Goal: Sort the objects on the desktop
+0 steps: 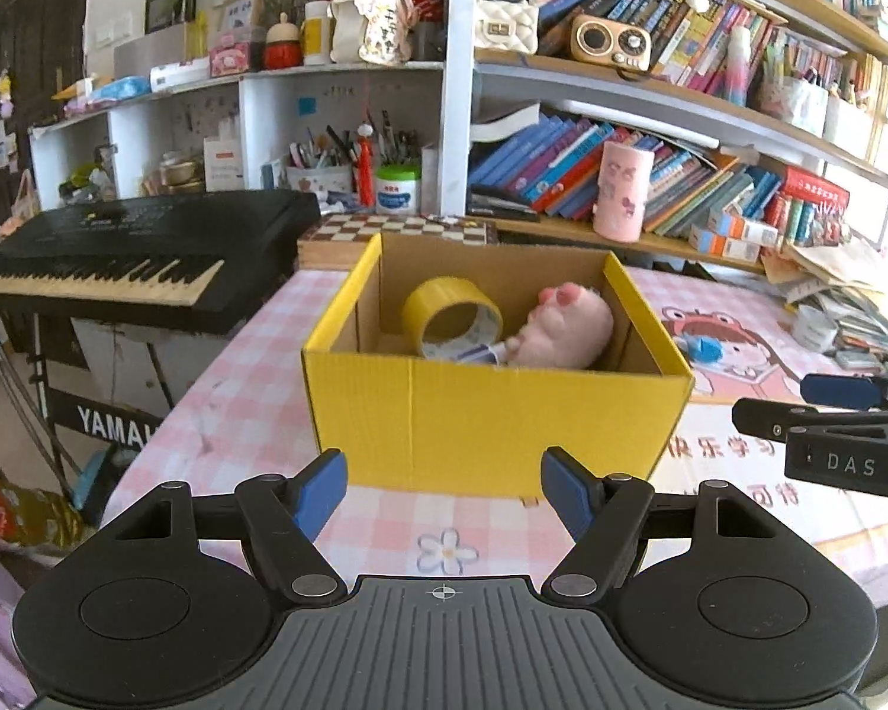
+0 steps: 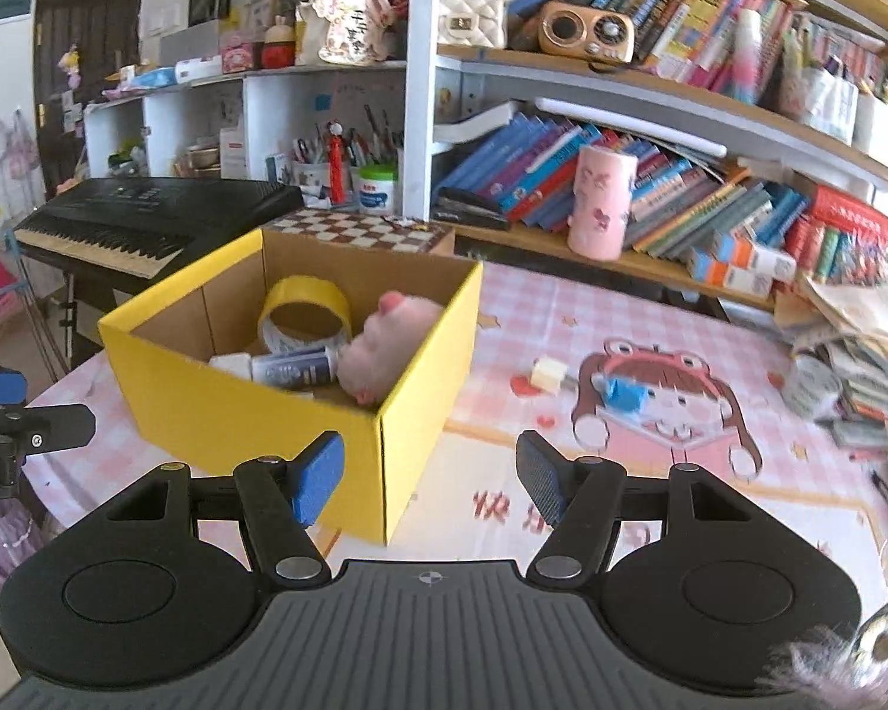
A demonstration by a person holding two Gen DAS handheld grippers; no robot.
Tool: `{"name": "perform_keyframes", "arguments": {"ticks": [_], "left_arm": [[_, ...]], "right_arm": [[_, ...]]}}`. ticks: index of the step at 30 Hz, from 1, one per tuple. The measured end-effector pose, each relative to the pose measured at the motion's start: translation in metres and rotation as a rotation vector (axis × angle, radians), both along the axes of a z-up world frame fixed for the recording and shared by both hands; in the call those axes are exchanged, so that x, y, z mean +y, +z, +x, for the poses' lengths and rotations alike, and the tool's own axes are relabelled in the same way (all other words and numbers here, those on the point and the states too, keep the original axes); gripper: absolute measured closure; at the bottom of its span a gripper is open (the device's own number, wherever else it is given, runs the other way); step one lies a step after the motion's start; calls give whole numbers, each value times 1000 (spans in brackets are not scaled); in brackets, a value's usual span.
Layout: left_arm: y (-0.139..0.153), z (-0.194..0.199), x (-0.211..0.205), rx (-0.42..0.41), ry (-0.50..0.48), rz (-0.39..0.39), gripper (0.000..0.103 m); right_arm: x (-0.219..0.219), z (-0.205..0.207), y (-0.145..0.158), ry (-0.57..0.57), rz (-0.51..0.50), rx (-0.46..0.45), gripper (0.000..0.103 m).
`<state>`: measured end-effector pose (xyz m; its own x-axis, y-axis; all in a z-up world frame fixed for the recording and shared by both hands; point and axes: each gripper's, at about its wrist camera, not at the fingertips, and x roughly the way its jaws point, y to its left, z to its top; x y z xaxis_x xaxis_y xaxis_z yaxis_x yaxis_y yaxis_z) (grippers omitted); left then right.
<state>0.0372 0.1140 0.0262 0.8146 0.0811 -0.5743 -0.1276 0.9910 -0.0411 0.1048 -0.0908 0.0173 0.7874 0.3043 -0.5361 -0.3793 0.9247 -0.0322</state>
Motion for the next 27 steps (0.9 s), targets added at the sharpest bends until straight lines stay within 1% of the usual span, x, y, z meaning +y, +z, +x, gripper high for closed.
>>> {"name": "perform_keyframes", "arguments": {"ticks": [6,12,15,16,21,24,27], "left_arm": [[-7,-16,-3,19,12,-12,29],[-12,-29,-9,30,-2,-19,28],[-13,-34,-12,28,-12,-13,22],[-13,-36,-12,26,-14,-11,22],[-17,-44,-14,38,-27,-23,22],[-20,-48,-15,51,-41,-30,22],[-23,-50,-15,61,-54,-40,21]], "right_arm": [[-5,-25,-12,-45,5,39,41],[-9,-45,-21,-95,17,64,41],[-12,-53,-23,-119,41,78,41],[-12,-55,-24,-124,45,82,41],[-6,-66,-28,-109,34,97,40],[-3,-72,-29,-100,25,99,37],[-2,-76,-30,-99,16,104,37]]}}
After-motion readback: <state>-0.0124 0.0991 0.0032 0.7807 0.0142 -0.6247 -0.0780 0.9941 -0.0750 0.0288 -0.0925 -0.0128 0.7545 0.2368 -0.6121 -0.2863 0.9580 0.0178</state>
